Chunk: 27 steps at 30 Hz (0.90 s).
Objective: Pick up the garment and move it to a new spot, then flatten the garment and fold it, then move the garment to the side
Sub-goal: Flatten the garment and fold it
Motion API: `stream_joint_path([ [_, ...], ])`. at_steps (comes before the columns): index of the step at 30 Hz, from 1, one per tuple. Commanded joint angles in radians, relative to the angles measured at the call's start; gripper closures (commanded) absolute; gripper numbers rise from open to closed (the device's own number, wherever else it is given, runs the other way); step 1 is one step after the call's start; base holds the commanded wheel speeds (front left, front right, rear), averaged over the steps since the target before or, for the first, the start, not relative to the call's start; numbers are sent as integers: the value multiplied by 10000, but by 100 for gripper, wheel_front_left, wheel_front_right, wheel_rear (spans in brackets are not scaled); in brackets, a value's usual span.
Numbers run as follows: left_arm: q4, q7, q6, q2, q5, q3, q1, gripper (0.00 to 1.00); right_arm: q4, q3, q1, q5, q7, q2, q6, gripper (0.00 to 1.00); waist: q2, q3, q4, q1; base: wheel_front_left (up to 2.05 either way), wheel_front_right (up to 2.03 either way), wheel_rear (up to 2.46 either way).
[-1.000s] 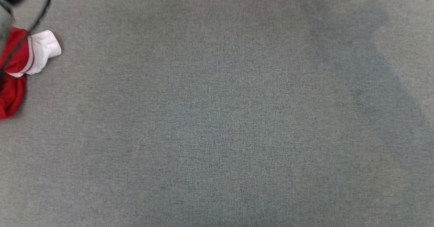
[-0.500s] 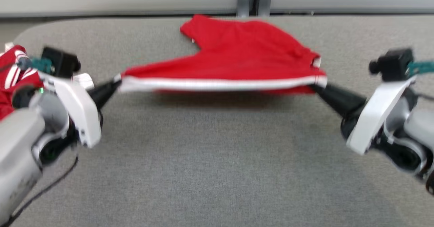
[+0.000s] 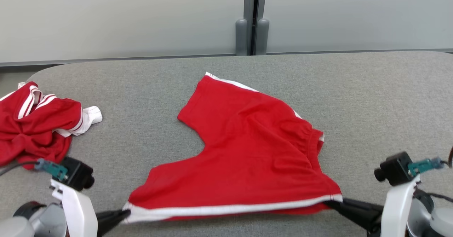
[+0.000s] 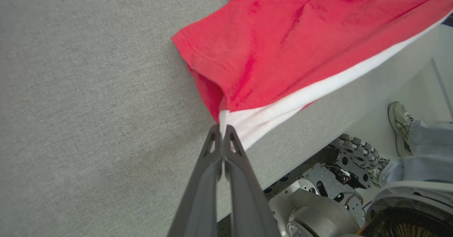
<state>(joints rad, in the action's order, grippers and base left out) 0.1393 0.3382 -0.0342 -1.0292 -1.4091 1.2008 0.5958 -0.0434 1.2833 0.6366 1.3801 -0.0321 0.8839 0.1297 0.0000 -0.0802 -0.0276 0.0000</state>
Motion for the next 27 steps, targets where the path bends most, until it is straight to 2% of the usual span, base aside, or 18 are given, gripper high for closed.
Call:
stream_joint_path([
  [1, 519, 107, -224, -313, -121, 56, -262, 100, -174, -16, -374, -72, -86, 258, 19, 100, 0, -15, 34, 0, 0, 0, 0],
  [6, 1782, 247, -738, -1058, -347, 103, -599, 100, -664, -17, -892, -83, -223, 797, 19, 100, 0, -223, 143, 0, 0, 0, 0],
  [9, 2086, 139, -915, -1256, -353, -132, -354, 100, -945, -191, -794, -57, -11, 914, 19, 100, 0, -436, 247, 0, 0, 0, 0],
  [12, 2100, 329, -906, -1302, -378, -313, -25, 100, -999, -419, -588, -28, 166, 859, 19, 100, 0, -688, 368, 0, 0, 0, 0],
  [21, 921, 1793, -279, -830, -274, -1087, 2029, 100, -721, -1164, 298, 218, 542, 246, 19, 100, 0, -2098, 796, 0, 0, 0, 0],
  [27, -392, 2647, 198, -39, -155, -1510, 3542, 100, -420, -1705, 814, 459, 1035, -95, 19, 100, 0, -3186, 1124, 0, 0, 0, 0],
])
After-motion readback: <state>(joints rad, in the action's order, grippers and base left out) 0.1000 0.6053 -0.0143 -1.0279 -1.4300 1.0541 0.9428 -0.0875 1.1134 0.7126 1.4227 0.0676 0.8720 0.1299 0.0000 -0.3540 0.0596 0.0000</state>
